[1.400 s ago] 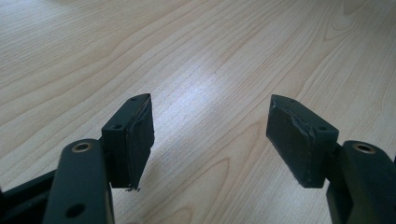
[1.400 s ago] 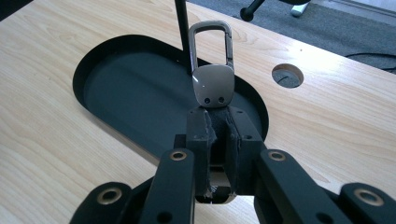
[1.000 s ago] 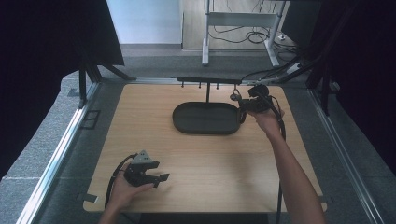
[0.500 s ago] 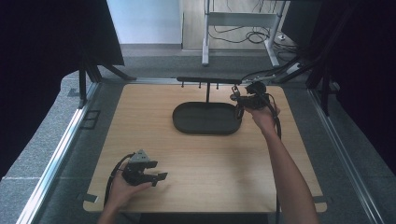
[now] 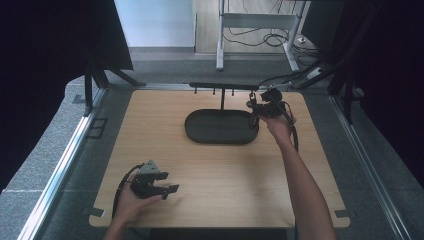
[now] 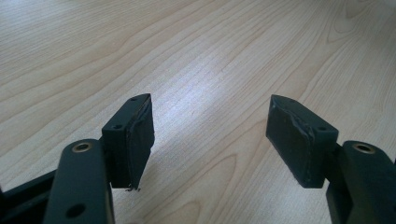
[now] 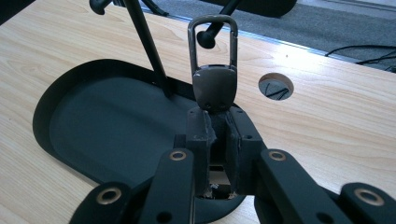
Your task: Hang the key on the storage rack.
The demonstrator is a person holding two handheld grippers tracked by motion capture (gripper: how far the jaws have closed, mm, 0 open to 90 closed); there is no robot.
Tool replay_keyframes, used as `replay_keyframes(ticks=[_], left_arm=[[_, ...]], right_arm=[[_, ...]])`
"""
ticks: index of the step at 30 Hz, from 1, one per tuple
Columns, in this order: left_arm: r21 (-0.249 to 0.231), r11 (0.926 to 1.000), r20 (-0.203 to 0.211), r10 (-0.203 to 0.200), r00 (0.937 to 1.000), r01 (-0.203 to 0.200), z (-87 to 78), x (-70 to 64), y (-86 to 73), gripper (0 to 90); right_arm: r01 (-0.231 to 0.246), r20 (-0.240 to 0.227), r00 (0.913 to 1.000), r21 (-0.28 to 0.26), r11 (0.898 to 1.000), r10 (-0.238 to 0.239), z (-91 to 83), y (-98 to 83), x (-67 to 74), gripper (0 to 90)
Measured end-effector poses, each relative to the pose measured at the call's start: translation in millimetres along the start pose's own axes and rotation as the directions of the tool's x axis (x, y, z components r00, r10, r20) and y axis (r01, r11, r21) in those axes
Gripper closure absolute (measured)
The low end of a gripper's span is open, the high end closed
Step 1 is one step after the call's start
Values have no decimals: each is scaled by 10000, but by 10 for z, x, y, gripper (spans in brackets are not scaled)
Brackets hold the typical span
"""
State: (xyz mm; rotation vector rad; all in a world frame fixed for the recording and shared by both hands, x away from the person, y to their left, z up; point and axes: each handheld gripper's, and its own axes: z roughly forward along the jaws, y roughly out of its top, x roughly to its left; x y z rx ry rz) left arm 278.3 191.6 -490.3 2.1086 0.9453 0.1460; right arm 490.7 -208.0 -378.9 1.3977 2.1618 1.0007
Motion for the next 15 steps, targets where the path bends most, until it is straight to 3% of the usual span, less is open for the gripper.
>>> replay_keyframes(ticks=[15], left_arm=[[-88,10000,-7,8,10000,-8,-25,0,4,331]], right_arm=[[15,110,9999,-49,10000,-14,102,-17,33,794]])
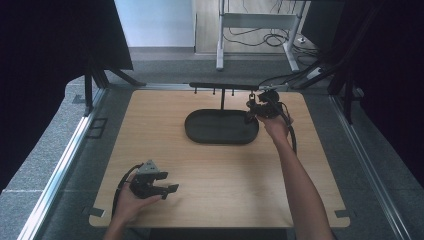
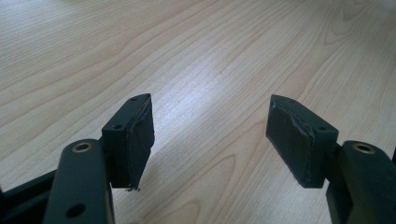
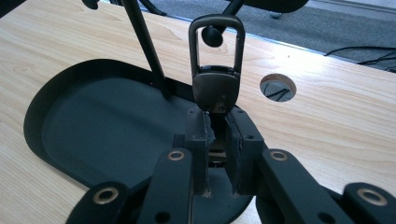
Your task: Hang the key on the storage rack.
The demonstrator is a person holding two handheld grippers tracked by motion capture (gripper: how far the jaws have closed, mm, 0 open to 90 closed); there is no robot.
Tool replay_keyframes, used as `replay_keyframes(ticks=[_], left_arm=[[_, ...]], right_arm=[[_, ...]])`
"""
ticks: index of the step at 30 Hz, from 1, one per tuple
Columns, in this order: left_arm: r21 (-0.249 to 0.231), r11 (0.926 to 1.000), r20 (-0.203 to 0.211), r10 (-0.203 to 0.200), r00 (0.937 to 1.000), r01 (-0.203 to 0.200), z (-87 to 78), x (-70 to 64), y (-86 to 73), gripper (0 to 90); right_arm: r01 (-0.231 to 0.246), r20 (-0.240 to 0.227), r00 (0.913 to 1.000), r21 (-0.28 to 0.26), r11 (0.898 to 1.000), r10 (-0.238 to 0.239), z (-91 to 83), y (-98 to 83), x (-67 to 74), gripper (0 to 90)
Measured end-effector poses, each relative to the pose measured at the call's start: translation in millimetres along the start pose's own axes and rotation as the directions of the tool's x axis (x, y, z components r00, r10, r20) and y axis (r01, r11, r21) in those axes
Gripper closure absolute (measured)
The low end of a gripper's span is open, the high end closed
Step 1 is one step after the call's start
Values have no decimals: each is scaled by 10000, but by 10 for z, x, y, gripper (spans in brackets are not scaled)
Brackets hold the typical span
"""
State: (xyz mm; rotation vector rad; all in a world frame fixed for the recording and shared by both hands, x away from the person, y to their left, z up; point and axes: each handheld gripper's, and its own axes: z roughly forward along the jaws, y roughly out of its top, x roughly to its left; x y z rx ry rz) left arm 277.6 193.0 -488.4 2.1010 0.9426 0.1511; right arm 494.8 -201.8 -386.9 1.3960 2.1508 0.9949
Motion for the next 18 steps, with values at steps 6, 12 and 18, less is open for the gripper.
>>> replay_keyframes(ticks=[6,12,18], left_arm=[[0,10000,1,0,10000,0,0,0,0,331],[17,10000,-2,40,10000,-40,-4,-9,4,331],[-41,10000,12,28,10000,-28,-15,-9,6,331]], right_arm=[[64,163,9998,-73,10000,-63,-11,-2,5,724],[108,156,9998,-245,9996,-104,-82,-18,6,679],[169,13,9999,-402,9990,-169,-156,-73,23,658]])
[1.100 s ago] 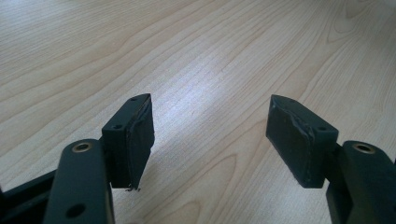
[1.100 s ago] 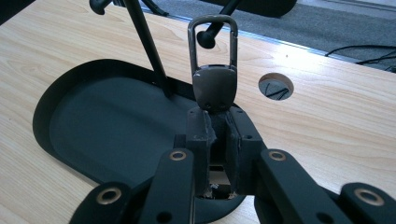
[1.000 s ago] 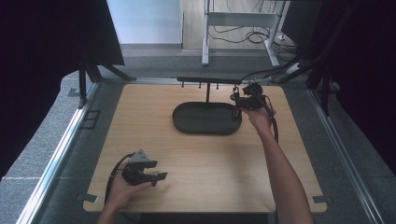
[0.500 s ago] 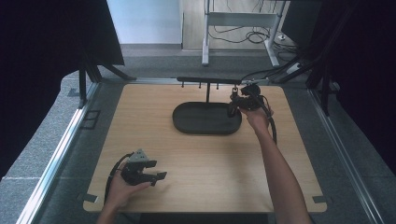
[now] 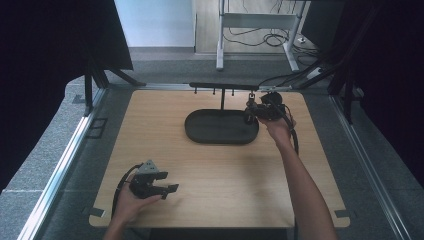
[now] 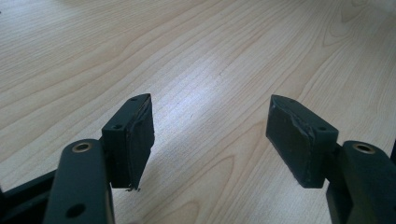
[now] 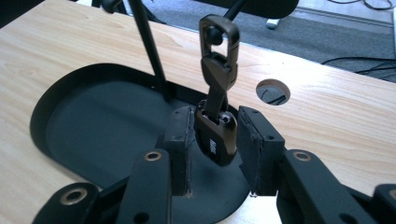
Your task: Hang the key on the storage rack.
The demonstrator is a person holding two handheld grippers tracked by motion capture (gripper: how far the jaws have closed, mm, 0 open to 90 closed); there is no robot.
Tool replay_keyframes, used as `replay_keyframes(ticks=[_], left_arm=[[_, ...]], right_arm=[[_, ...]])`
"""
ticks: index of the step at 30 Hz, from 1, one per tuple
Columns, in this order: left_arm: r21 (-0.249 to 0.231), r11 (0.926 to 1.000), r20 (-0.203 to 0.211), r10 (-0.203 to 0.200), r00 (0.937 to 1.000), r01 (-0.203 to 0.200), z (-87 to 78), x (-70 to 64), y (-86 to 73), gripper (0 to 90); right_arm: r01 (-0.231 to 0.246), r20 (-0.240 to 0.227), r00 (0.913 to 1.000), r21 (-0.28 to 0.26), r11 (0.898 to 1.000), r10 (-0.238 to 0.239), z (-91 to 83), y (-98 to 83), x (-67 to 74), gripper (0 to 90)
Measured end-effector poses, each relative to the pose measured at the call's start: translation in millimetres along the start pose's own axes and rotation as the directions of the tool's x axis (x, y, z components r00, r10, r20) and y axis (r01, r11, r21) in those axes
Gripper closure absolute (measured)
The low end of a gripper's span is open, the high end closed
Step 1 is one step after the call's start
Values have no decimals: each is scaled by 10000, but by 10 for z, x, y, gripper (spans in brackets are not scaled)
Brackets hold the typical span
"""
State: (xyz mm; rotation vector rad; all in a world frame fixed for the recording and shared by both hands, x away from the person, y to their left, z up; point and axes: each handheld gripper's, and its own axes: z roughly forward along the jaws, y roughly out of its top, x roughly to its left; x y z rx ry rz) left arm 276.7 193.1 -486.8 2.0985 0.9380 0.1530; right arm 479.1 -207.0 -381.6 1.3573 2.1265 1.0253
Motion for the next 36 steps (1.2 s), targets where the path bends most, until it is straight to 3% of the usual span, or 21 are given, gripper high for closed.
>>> replay_keyframes(ticks=[17,25,36], left_arm=[[-18,10000,-78,44,10000,-44,-18,-14,7,331],[-10,10000,-97,46,9999,-46,-10,-21,9,331],[4,10000,-14,41,10000,-41,-5,-32,13,331]], right_arm=[[498,-1116,9924,-262,9984,-525,-276,-214,102,609],[1003,-1766,9787,-354,9943,-1050,-462,-539,224,577],[1033,-2209,9685,-632,9926,-1149,-643,-1011,302,547]])
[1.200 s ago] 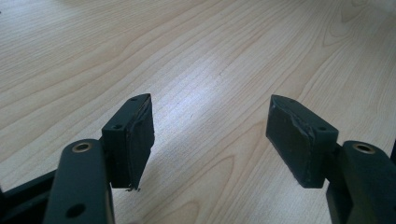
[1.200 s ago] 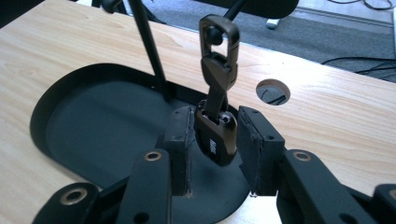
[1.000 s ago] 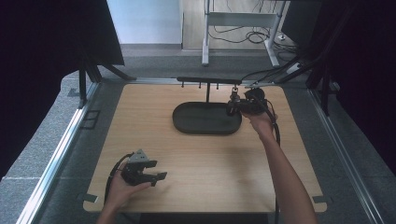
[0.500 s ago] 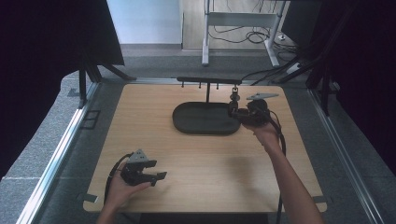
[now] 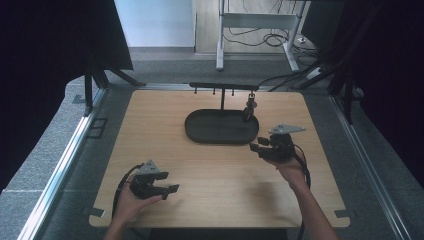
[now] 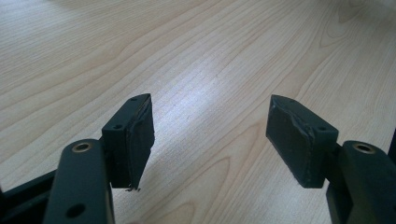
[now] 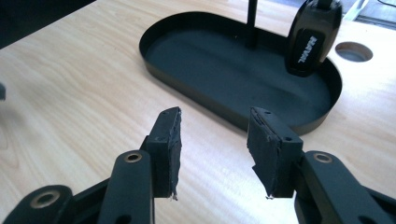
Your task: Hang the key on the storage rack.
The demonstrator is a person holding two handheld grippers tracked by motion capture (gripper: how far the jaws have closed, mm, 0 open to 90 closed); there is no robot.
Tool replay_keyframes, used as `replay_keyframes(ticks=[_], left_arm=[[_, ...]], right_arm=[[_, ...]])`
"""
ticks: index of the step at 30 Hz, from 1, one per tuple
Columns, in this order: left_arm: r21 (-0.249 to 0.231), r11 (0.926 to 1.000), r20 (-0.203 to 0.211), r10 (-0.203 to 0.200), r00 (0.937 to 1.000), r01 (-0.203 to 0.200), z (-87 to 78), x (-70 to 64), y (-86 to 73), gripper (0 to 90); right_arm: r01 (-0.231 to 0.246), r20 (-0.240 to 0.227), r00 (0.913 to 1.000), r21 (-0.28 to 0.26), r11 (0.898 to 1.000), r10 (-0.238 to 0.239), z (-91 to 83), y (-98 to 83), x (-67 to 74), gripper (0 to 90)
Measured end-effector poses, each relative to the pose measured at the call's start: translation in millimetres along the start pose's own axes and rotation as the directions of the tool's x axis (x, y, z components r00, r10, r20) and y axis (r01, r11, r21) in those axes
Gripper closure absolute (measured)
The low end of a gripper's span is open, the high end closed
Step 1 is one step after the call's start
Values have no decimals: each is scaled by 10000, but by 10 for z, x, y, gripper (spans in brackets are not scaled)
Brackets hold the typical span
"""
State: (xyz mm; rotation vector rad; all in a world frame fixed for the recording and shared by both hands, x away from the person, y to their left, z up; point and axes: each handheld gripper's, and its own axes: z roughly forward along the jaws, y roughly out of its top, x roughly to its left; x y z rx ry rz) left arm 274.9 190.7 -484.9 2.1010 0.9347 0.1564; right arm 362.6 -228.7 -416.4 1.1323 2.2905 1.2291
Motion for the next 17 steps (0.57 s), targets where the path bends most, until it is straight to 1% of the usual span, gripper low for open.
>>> replay_keyframes(ticks=[4,6,9,11,12,17], left_arm=[[14,10000,-9,4,10000,-4,2,-3,0,331],[13,10000,-10,3,10000,-3,3,-3,0,331],[33,10000,-20,19,10000,-19,13,-9,2,331],[55,10000,-16,43,10000,-43,21,-18,3,331],[65,10000,-11,58,10000,-58,24,-22,4,331],[34,10000,-19,41,10000,-41,27,-28,9,330]], right_arm=[[16,-167,9999,25,10000,-16,-38,-157,44,543],[-20,-359,9994,49,10000,22,-49,-245,63,537],[-70,-431,9990,53,10000,72,-63,-358,87,535],[-133,-531,9985,82,9999,137,-68,-382,94,530],[-40,-491,9988,74,10000,44,-71,-385,103,527],[-26,-619,9981,76,10000,31,-82,-384,126,489]])
